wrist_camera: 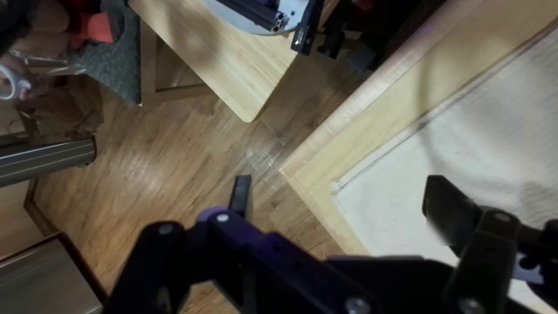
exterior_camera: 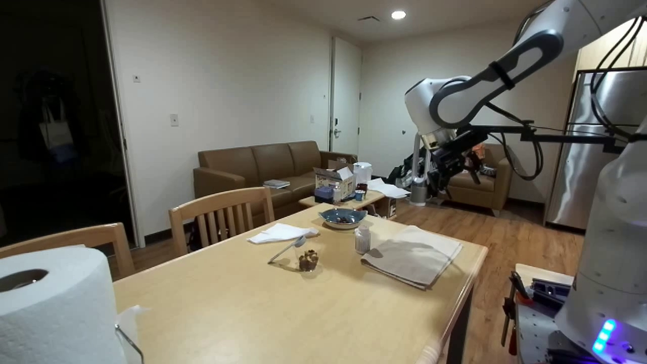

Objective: Fold the towel in half once

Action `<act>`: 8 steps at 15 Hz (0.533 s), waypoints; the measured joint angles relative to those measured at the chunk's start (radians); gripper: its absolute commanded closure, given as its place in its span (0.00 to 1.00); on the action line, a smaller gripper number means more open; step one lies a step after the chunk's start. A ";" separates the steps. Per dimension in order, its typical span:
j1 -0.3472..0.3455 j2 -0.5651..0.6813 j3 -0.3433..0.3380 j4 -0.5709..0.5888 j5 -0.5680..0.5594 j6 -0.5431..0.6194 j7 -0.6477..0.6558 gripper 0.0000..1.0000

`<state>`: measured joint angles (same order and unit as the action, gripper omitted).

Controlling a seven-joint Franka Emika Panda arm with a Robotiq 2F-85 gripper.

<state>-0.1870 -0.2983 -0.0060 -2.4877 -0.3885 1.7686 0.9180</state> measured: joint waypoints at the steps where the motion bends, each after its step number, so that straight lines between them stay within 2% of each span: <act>1: -0.001 0.033 -0.013 0.004 -0.032 0.001 -0.028 0.00; 6: 0.009 0.239 -0.039 0.041 -0.168 0.007 -0.105 0.00; 8: 0.017 0.328 -0.045 0.077 -0.185 -0.002 -0.125 0.00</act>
<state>-0.1700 0.0301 -0.0508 -2.4104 -0.5735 1.7665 0.7934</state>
